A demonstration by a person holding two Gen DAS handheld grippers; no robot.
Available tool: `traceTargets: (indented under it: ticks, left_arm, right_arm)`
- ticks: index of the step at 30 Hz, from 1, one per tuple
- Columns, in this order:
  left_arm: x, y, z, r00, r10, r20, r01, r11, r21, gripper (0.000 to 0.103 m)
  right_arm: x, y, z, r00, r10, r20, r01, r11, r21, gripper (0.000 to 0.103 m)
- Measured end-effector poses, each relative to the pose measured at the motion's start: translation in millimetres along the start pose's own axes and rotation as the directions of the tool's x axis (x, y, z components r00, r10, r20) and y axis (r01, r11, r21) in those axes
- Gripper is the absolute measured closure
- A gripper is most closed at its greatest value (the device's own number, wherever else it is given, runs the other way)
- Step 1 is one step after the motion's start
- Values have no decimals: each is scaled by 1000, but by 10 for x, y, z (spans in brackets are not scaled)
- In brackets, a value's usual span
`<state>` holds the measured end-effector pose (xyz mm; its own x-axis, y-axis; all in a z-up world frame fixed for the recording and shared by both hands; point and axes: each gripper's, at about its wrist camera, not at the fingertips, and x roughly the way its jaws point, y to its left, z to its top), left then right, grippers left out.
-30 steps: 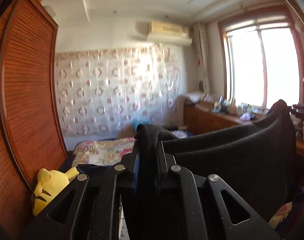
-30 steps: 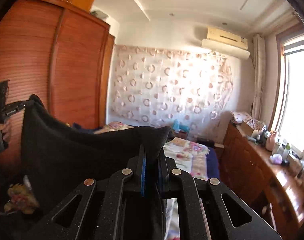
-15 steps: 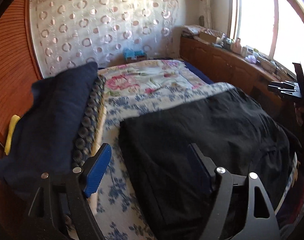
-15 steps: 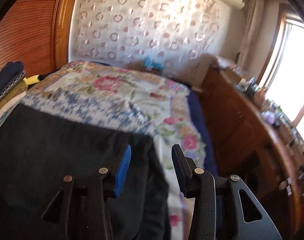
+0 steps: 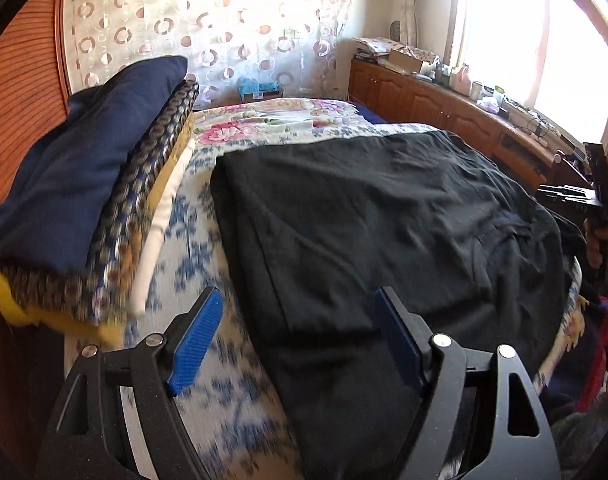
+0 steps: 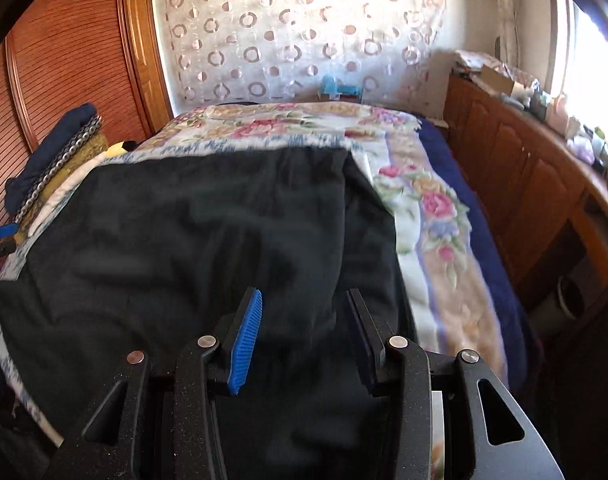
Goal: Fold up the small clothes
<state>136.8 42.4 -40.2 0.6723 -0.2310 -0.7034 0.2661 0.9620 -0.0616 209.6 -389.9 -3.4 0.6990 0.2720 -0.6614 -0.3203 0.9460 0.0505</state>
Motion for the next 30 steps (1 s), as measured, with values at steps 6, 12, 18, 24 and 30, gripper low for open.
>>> traceTargets:
  ticks: [6,12,18,24,30]
  left_arm:
    - [-231,-23,-405,1000,-28,11,28,999,-38,24]
    - [-285,-76,-713,999,-25,-25,24,999,-46,25]
    - [-265,-106,-798,997,-49,-56,45,996,-71,54]
    - [-411,-219,-861,997,-61,-50,59,997,-45,98]
    - [-850,-266,-798,996,-86,7,87,994,-61,98]
  right_arm:
    - [-117,-13,-71,1000,-6,18,6,1000,18,59]
    - [-51,9,-103,1000,8,30,-9,999,40,59]
    - [53,103,-135,999,32,37,-33,999,40,59]
    - [237,210,-294,999,25,25,-26,999,19,59]
    - [226,190,-274,999,30,29,-30,999,24,59]
